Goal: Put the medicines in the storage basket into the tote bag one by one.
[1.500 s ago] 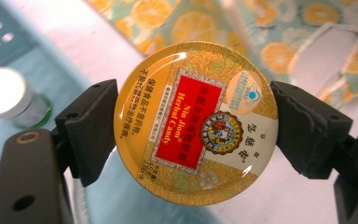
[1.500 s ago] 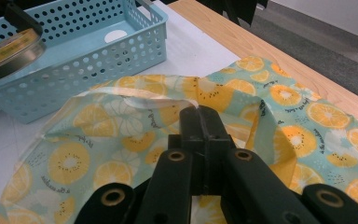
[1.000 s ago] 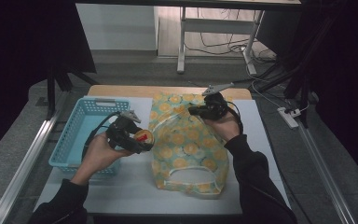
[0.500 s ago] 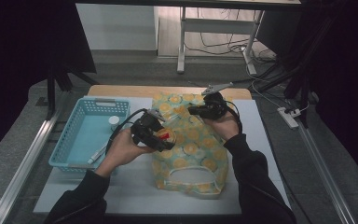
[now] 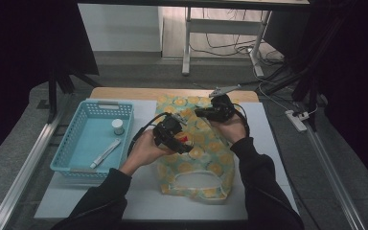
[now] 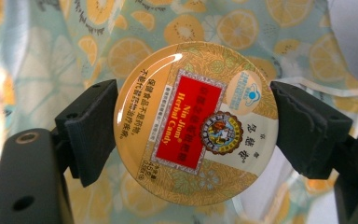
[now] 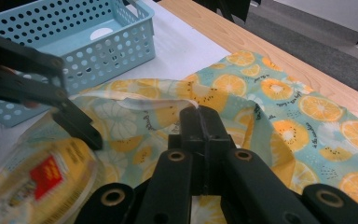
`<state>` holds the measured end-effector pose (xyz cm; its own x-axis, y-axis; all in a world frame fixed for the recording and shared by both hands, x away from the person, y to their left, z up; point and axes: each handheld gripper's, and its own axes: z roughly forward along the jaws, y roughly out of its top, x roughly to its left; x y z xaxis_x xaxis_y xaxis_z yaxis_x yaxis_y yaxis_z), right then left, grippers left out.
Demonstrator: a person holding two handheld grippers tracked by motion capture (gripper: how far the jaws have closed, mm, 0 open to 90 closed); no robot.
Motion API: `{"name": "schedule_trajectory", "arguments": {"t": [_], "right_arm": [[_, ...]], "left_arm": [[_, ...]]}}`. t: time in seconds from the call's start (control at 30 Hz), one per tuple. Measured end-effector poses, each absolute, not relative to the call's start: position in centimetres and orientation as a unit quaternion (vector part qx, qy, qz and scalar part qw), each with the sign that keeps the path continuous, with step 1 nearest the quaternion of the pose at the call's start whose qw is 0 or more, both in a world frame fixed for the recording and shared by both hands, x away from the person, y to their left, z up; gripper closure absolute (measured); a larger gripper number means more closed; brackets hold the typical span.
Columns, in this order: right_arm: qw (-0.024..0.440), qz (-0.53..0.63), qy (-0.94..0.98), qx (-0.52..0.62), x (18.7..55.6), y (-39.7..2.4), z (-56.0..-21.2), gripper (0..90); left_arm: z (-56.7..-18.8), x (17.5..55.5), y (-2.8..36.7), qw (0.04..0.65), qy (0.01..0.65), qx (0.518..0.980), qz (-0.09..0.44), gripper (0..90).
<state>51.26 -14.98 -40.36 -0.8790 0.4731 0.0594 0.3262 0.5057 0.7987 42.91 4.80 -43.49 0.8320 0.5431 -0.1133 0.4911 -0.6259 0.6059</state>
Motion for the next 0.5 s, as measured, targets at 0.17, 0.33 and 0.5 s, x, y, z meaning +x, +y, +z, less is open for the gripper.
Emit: {"name": "schedule_trajectory", "arguments": {"t": [0.17, 0.33, 0.5], "right_arm": [[0.083, 0.439, 0.863, 0.236, 51.5, -15.0, -40.7, 90.0], [0.085, 0.437, 0.863, 0.240, 51.7, -15.1, -40.9, 90.0], [0.086, 0.438, 0.861, 0.243, 51.8, -15.2, -41.0, 90.0]], "left_arm": [[-44.5, 43.9, 3.8, 0.321, 0.287, 0.902, 0.043, 20.3], [-45.4, 44.8, 3.1, 0.320, 0.290, 0.901, 0.046, 20.2], [-46.3, 45.6, 2.8, 0.319, 0.291, 0.901, 0.054, 20.2]]}}
